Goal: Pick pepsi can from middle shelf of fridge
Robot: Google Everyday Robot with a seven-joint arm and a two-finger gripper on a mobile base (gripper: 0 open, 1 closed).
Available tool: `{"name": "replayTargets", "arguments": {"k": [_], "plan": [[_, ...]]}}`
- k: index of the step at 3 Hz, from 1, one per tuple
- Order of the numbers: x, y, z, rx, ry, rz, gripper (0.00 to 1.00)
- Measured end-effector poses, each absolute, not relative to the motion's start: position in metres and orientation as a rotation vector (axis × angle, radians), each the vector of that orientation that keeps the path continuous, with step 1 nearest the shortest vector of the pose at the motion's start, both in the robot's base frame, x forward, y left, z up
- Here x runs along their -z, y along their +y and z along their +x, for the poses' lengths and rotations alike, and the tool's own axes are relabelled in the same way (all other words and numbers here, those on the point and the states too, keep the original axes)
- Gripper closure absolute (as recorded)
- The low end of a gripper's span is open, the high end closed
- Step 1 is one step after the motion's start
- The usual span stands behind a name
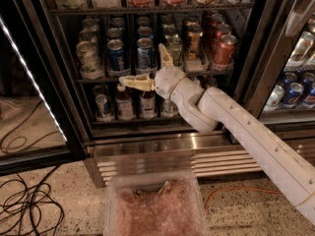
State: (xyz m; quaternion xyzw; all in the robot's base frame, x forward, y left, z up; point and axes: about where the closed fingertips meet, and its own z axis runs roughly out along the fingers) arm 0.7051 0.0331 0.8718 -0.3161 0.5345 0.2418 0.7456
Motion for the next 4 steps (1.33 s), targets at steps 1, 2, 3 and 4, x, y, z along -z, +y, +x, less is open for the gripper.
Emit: {"name": "replayTargets", "arguments": {"k": [1,2,3,4], "plan": [[-0.8479,0.0321,0.7031,-0.526,1.211,-0.640,0.00],[-0.8479,0.0321,0.7031,-0.526,1.211,-0.640,0.00],[-0.8479,0.0321,0.7031,-0.526,1.211,-0.640,0.14],[-0.8480,0.0322,0.7031,-0.527,1.211,-0.640,0.21]]}}
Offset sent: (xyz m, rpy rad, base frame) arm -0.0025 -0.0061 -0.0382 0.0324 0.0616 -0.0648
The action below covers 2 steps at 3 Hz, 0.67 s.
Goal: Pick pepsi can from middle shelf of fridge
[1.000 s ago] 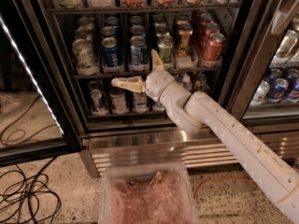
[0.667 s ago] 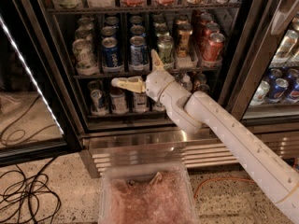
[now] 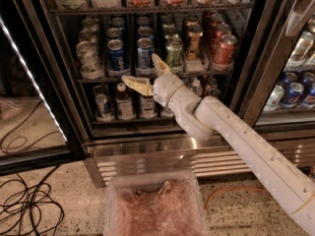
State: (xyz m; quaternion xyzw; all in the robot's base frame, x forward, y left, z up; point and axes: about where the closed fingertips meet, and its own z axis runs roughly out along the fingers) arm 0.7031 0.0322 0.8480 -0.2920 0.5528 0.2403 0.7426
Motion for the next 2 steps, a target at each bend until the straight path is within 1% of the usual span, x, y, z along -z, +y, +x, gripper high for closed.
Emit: {"name": "replayTargets", "arguments": {"k": [1,2], "plan": [[-0.8480,0.0322,0.7031,-0.527,1.211,-0.640,0.17],[-0.8490,0.0347,0.7026,-0.526,1.206,-0.628,0.16]]}}
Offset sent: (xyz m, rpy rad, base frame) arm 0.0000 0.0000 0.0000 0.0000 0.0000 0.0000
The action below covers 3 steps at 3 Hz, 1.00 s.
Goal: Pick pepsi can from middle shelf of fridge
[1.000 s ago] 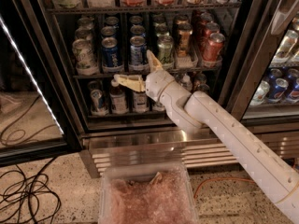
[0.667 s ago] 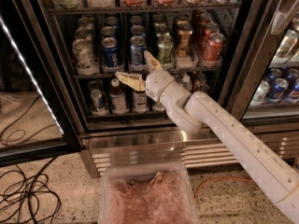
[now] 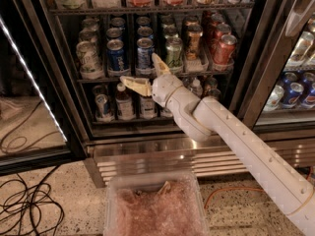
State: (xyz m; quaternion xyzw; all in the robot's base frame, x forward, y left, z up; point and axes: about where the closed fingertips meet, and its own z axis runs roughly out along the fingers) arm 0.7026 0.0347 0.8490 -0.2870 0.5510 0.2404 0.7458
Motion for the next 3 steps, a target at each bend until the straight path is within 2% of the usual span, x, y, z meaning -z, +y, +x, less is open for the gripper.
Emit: {"name": "replayTargets", "arguments": {"k": [3], "plan": [[-0.8358,0.0316,0.7017,-0.425,1.238,-0.505,0.13]]}}
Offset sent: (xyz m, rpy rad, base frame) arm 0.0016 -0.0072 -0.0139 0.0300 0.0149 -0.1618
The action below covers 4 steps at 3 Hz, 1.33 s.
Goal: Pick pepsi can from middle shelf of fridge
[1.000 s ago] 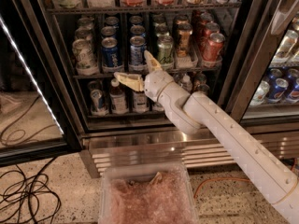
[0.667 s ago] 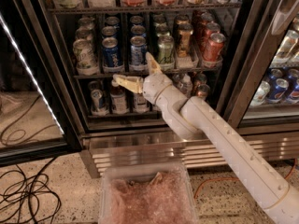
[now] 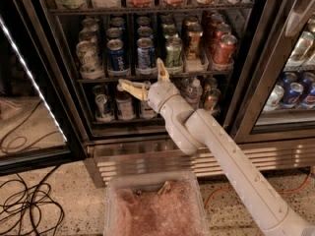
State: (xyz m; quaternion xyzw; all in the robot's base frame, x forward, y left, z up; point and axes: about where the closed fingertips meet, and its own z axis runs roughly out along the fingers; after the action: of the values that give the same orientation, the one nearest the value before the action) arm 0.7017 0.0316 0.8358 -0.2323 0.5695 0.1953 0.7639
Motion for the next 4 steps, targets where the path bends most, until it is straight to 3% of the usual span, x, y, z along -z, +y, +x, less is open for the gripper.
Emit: {"name": "replayTargets", "arguments": {"k": [4], "plan": [[-0.840,0.031,0.715,-0.391,1.237,-0.472,0.15]]}}
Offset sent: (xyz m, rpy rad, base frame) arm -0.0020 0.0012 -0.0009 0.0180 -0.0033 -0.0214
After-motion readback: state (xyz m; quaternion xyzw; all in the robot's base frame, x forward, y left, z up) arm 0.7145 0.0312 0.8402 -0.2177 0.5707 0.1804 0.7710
